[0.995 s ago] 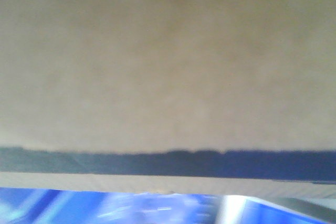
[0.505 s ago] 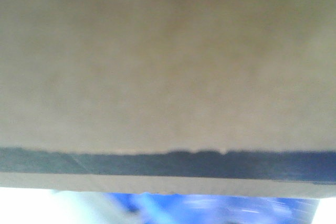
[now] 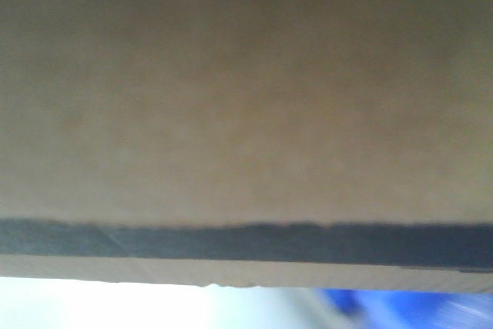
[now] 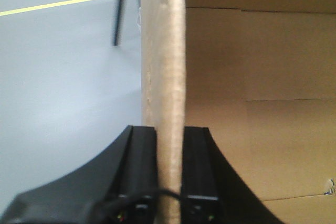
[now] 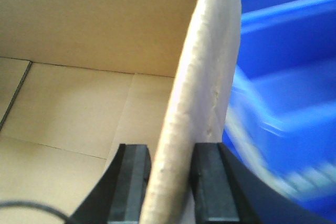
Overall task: Grab box from left shelf to table start
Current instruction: 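Hold the box with both grippers while the base turns away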
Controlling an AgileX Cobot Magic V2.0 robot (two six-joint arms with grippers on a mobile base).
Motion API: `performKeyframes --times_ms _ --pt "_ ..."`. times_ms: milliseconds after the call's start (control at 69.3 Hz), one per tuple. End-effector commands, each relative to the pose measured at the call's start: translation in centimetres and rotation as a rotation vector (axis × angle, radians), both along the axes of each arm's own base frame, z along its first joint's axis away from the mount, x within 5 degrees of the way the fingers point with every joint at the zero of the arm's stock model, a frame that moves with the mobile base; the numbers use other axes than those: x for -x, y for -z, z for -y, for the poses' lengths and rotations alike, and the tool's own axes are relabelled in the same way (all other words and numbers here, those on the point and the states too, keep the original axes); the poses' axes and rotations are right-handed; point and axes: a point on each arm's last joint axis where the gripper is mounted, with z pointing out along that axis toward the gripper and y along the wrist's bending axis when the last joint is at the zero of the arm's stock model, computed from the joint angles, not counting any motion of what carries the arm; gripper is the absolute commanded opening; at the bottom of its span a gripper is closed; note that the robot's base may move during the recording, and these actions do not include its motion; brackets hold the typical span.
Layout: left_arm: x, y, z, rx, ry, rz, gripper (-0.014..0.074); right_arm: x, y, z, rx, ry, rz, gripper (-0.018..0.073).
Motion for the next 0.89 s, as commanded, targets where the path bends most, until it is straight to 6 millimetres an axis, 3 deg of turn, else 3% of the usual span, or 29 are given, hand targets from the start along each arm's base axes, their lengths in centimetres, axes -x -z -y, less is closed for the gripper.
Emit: performKeyframes --times_ms 0,880 --pt "-0.17 -2.25 -0.29 0.024 -0.031 0.181 -0.01 0.03 -2.13 0.48 0.01 0.056 0.17 0.0057" --pt "-0.14 -2.25 -0.17 0.034 -0.022 0.179 -0.01 0.03 -2.13 0.48 0.01 0.056 0.17 0.0057"
